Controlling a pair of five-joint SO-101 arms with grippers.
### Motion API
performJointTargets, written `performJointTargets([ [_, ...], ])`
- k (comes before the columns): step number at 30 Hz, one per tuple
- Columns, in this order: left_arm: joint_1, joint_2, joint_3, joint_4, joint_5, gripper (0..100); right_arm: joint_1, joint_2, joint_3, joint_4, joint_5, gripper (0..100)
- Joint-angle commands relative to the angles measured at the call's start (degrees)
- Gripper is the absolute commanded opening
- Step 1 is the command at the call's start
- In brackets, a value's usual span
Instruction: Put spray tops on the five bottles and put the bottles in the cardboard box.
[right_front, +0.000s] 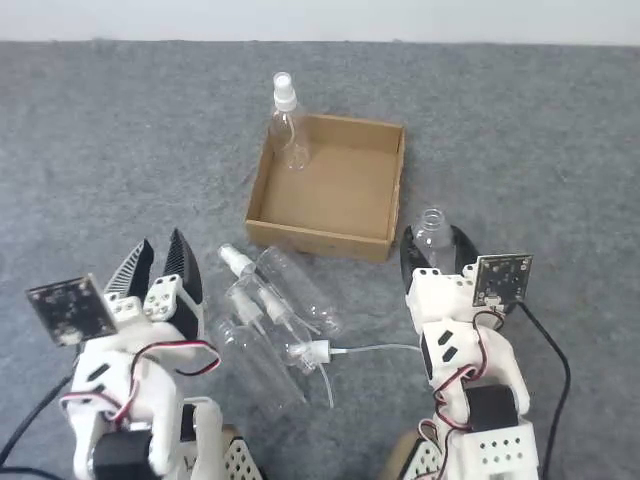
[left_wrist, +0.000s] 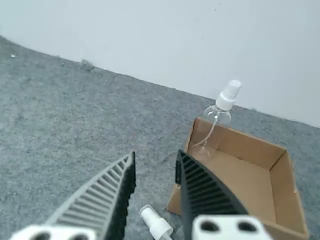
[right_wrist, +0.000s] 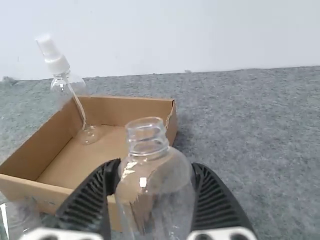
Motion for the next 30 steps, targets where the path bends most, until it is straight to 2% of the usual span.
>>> performJointTargets([
  [1, -0.1, -0.1, -5.5, 2.2, -0.8, 13, 0.7, -1.0, 1.2, -1.2, -0.2, 0.6],
  [6, -0.2, 10.2, -10.7, 2.3, -0.4, 13, 0.7, -1.0, 1.2, -1.1, -0.2, 0.6],
  [13, -0.2, 29.8, -18.1, 1.9, 4.3, 13, 0.7, -1.0, 1.2, -1.1, -0.2, 0.6],
  [24, 0.1, 54.0, -20.4, 1.8, 7.4, 13, 0.5, -1.0, 1.2, -1.0, -0.1, 0.6],
  [30, 0.1, 67.3, -24.3, 2.2, 13.5, 13, 0.5, -1.0, 1.2, -1.0, -0.1, 0.6],
])
